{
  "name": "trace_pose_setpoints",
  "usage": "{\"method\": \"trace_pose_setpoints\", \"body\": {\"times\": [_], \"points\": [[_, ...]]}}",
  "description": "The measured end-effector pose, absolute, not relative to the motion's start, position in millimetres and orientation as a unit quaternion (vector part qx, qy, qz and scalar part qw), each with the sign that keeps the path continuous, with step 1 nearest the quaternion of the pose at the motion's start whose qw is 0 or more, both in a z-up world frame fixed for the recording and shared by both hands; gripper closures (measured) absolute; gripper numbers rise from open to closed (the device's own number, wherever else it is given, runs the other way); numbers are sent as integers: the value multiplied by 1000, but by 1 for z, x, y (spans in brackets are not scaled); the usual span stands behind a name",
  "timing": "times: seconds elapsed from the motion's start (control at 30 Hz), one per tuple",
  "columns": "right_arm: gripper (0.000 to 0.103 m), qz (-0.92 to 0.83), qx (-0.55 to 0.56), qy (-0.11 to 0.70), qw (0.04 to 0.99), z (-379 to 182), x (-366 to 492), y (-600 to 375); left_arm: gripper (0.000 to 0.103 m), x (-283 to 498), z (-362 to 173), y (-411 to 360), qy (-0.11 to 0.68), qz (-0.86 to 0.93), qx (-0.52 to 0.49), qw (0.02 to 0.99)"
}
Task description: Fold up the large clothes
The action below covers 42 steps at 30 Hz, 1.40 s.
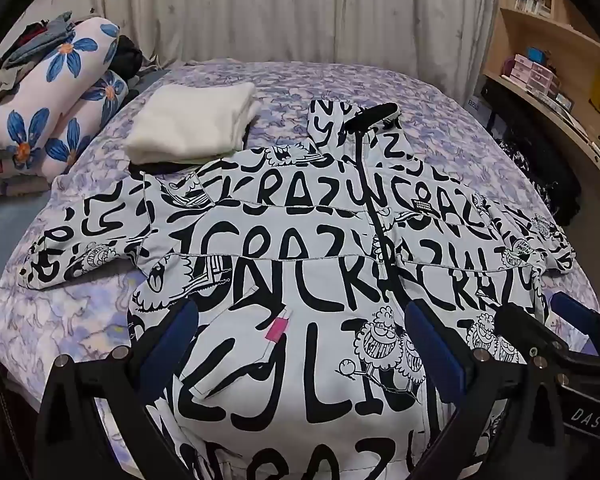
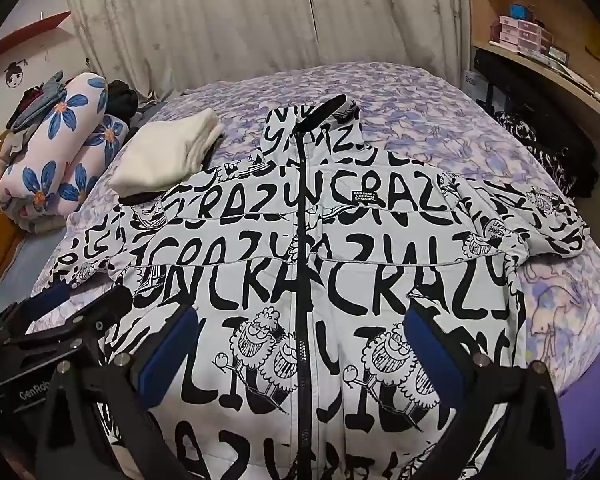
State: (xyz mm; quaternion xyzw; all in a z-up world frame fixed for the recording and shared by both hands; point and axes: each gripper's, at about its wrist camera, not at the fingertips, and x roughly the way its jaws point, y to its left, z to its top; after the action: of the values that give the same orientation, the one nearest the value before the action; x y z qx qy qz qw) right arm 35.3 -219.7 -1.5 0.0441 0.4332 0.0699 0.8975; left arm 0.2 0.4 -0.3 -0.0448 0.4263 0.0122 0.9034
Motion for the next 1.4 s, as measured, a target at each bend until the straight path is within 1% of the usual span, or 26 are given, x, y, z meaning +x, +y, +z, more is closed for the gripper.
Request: {"method": "trace_pose_setpoints", "body": {"times": [0.03, 0.4, 0.67, 1.0, 1.4], "points": [[0, 72, 48, 444, 892, -2, 36, -220, 1, 0, 0, 0, 425, 13, -44, 904], [0, 68, 42, 431, 899, 5, 27, -227, 1, -2, -5, -11, 431, 6, -52, 901], [0, 61, 55, 433, 898, 7, 25, -237, 1, -7, 1, -15, 435, 7, -34, 900], [0, 64, 61, 424, 901, 6, 25, -241, 1, -4, 3, -13, 443, 4, -54, 895], [0, 63, 62, 415, 905, 8, 25, -246, 1, -5, 10, -20, 422, 15, -34, 906]]}}
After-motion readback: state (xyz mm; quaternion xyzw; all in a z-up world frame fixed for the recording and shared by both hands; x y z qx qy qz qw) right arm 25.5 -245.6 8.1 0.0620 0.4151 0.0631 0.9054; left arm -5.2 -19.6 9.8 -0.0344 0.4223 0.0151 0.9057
